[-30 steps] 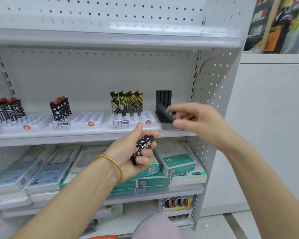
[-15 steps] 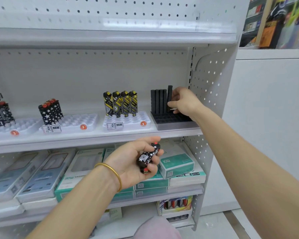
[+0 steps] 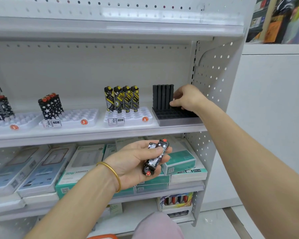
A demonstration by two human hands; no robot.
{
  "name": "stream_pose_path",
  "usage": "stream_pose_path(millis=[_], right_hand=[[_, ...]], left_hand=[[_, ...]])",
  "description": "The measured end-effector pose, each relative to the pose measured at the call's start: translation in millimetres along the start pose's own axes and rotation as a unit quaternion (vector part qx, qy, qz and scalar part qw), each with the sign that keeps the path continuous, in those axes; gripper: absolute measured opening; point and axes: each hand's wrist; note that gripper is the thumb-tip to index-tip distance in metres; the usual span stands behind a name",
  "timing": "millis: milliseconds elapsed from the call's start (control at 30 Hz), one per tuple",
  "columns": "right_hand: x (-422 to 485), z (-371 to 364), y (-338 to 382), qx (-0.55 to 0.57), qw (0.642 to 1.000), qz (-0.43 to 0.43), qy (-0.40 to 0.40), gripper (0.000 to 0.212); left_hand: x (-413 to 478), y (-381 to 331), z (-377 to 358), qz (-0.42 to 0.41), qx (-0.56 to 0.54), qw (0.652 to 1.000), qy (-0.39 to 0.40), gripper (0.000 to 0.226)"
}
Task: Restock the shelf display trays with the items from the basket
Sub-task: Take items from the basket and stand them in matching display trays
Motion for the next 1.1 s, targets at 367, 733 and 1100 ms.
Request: stream_pose_path(millis=[367, 733, 1100], right_hand=[[-123.0, -29.2, 30.3, 0.002, 0.981, 0.120, 0.153, 0.013], [-104.6, -46.6, 92.5, 0.213, 0.940, 0.217, 0.156, 0.016], [-66.4, -99.6, 173.8, 0.275, 0.924, 0.207, 0.163, 0.025]], left_hand=[[-12.1, 3.5, 8.9, -0.048, -0.003, 0.999, -0.011, 0.029], [-65.3, -22.0, 41.9, -0.057, -0.057, 0.996, -0.029, 0.033], [-112.3, -56.8, 94.1, -0.190, -0.002, 0.962, -0.197, 0.022]])
Point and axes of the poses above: each hand's wrist, its own x-axis towards the middle knuckle, its own z-axis out of the back of the hand, y = z × x, and after that the axes turned 6 degrees about y, right-handed
